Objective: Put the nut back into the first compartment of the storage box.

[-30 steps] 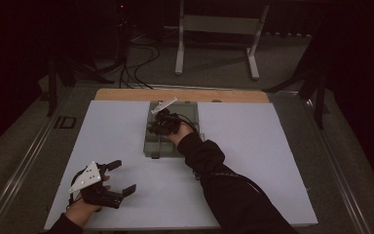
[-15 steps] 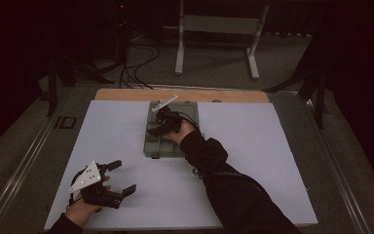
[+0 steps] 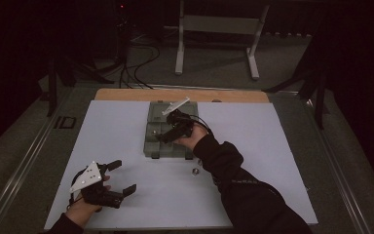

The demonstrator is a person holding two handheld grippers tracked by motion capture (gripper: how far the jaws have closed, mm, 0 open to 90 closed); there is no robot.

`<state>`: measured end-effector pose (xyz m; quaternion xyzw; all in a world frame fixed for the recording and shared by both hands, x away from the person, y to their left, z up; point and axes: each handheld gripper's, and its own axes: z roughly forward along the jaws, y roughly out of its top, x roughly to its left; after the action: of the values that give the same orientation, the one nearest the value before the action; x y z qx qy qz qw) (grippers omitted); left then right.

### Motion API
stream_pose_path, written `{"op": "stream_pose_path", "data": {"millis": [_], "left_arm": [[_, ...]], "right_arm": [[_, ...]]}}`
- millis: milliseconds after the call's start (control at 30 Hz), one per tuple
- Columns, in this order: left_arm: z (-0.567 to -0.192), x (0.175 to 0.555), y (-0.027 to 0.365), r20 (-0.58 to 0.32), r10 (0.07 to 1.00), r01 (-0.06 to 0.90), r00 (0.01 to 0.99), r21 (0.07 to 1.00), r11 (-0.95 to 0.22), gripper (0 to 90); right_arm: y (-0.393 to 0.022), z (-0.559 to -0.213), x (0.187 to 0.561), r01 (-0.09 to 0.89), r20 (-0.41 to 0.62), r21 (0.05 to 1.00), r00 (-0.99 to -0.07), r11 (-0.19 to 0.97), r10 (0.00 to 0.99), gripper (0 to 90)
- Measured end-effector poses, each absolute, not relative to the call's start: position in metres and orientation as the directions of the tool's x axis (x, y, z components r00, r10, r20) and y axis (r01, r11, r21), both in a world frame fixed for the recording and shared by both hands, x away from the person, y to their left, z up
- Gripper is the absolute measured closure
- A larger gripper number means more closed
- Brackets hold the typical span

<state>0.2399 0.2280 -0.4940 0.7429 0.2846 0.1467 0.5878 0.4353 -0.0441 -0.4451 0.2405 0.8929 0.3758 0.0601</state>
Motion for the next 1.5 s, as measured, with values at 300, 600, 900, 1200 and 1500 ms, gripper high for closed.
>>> {"op": "stream_pose_path", "data": {"millis": [300, 600, 900, 1200, 1500], "left_arm": [[-0.494, 0.240, 0.228, -0.119, 0.599, 0.253, 0.792, 0.957, -0.145, 0.4], [-0.494, 0.240, 0.227, -0.122, 0.599, 0.254, 0.792, 0.957, -0.142, 0.4], [-0.494, 0.240, 0.227, -0.122, 0.599, 0.256, 0.792, 0.956, -0.143, 0.4], [-0.494, 0.240, 0.227, -0.120, 0.598, 0.255, 0.792, 0.956, -0.145, 0.4], [-0.493, 0.240, 0.227, -0.118, 0.598, 0.253, 0.793, 0.956, -0.147, 0.4]], "right_arm": [[-0.081, -0.443, 0.412, 0.392, 0.081, 0.706, -0.872, 0.590, 0.482, 17.3], [-0.108, -0.444, 0.391, 0.376, 0.080, 0.707, -0.884, 0.599, 0.460, 22.3], [-0.142, -0.457, 0.364, 0.365, 0.101, 0.705, -0.900, 0.608, 0.423, 33.8], [-0.159, -0.470, 0.353, 0.350, 0.063, 0.713, -0.895, 0.607, 0.442, 45.8], [-0.168, -0.497, 0.358, 0.380, 0.056, 0.675, -0.881, 0.632, 0.470, 55.0]]}}
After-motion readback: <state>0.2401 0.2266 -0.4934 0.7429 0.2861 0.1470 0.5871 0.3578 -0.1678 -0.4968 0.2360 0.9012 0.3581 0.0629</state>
